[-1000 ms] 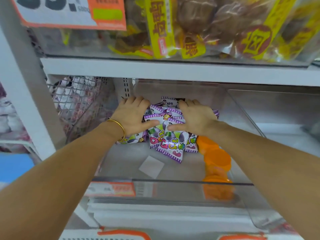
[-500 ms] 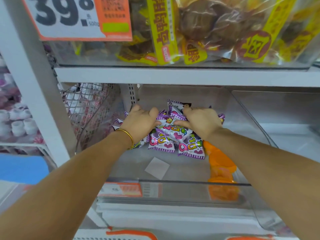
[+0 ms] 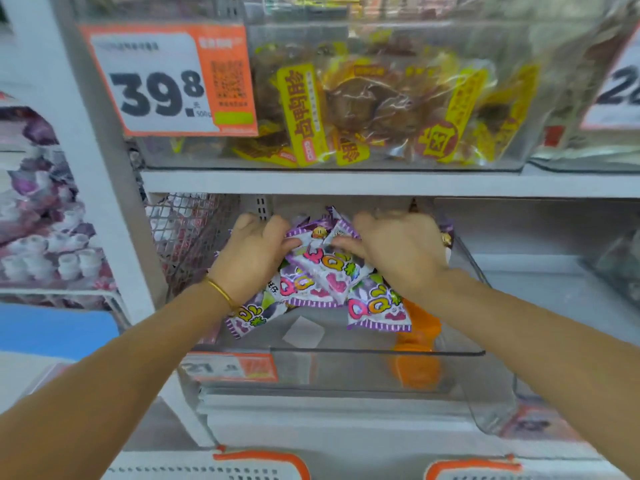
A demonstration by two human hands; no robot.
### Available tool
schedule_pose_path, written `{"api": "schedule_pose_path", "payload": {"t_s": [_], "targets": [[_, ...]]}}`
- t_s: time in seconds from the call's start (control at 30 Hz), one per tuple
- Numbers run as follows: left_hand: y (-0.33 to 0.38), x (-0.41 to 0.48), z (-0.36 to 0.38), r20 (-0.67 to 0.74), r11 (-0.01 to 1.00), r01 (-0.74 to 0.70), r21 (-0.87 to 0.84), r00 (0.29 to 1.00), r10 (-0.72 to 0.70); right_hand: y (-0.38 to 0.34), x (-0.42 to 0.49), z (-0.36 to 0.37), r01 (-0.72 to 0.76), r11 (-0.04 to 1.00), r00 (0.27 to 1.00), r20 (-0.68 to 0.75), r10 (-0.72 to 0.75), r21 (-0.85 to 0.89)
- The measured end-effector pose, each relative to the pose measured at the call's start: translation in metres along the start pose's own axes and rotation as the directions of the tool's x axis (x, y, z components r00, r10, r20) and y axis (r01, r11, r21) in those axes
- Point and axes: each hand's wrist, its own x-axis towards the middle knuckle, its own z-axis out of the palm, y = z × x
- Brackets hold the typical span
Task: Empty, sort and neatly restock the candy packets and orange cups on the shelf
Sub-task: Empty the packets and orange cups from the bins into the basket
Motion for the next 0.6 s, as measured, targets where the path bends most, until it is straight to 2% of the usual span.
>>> {"api": "schedule_pose_path", "payload": {"t_s": [0.1, 0.3, 0.5, 0.6], "targets": [[0.005, -0.007, -0.018, -0.103, 0.995, -0.088, -0.041, 0.991, 0.084, -0.010, -0.017, -0.021, -0.038, 0.997, 0.996, -0.087, 0.033, -0.065], [0.022, 0.003, -0.046, -0.257, 0.981, -0.182, -0.064, 0.953, 0.160, -0.005, -0.015, -0.071, -0.076, 0.988, 0.979, -0.197, 0.049, -0.132], [0.053, 0.008, -0.069, -0.348, 0.964, -0.220, -0.148, 0.924, 0.157, 0.006, -0.029, -0.119, -0.056, 0.997, 0.982, -0.181, 0.048, -0.043], [0.081, 0.011, -0.085, -0.340, 0.962, -0.208, -0.179, 0.930, 0.138, 0.018, -0.045, -0.145, -0.072, 0.997, 0.984, -0.161, 0.071, -0.002]]}}
